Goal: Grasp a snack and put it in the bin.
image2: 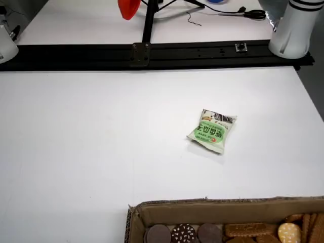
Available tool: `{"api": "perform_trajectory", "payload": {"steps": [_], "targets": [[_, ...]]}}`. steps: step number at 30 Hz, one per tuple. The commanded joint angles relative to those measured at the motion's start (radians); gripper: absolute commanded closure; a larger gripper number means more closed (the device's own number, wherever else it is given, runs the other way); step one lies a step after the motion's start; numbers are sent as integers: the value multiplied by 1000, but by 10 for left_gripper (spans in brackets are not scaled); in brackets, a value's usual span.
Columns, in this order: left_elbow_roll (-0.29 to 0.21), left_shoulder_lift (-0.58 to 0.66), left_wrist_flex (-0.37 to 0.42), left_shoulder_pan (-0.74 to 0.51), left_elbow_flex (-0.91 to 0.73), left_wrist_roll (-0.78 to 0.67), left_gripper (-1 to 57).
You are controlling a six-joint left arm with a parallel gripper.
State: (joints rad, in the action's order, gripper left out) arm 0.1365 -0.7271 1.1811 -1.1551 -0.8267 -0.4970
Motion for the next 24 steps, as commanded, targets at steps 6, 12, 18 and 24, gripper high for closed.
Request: {"api": "perform_trajectory", "payload": {"steps": [6,12,18,24], "targets": [[0,0,-1,-1,0,43,562],[0,0,-1,0,0,51,561],[0,0,-1,0,0,53,561],[0,0,-2,0,0,53,561]]}}
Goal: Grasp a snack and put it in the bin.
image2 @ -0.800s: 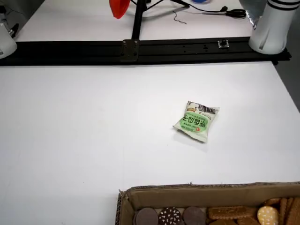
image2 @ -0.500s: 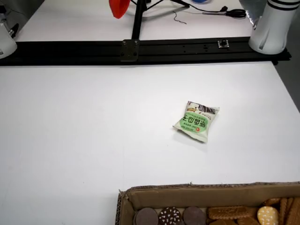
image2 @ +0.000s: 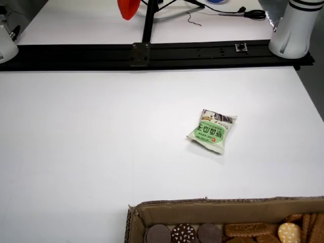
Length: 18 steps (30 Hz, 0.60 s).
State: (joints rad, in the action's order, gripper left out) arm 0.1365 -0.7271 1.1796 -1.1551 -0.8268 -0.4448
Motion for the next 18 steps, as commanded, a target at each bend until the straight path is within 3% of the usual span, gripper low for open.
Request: {"api": "perform_trajectory", "payload": {"steps": [1,18], "targets": [[0,0,-1,0,0,1,561],[0,0,-2,9,0,1,561]]}}
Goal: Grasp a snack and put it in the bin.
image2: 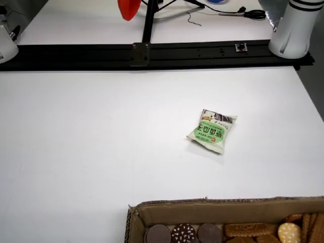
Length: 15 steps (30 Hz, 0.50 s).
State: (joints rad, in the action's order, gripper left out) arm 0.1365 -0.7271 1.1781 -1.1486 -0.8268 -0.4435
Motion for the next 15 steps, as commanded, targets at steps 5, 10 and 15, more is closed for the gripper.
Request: {"api": "perform_trajectory", "payload": {"steps": [5,10,15], "targets": [[0,0,0,4,0,0,561],[0,0,0,2,0,0,561],[0,0,0,1,0,-2,561]]}}
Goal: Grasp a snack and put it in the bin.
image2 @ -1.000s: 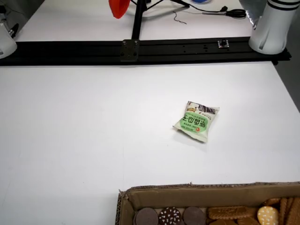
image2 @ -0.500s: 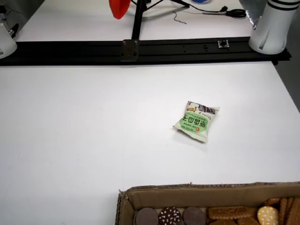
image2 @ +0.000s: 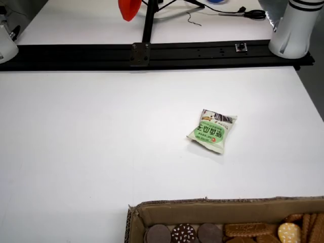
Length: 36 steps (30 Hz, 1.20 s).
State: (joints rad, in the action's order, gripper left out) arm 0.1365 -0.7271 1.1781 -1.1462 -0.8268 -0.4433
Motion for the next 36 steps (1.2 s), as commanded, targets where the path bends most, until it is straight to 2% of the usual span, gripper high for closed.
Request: {"api": "perform_trajectory", "payload": {"steps": [1,12,18,25,36], "targets": [[0,0,0,-2,0,-3,561],[0,0,-6,1,0,-23,565],[3,0,-13,17,0,-95,567],[14,2,-17,54,-2,-305,567],[86,9,48,98,-10,-732,567]]}}
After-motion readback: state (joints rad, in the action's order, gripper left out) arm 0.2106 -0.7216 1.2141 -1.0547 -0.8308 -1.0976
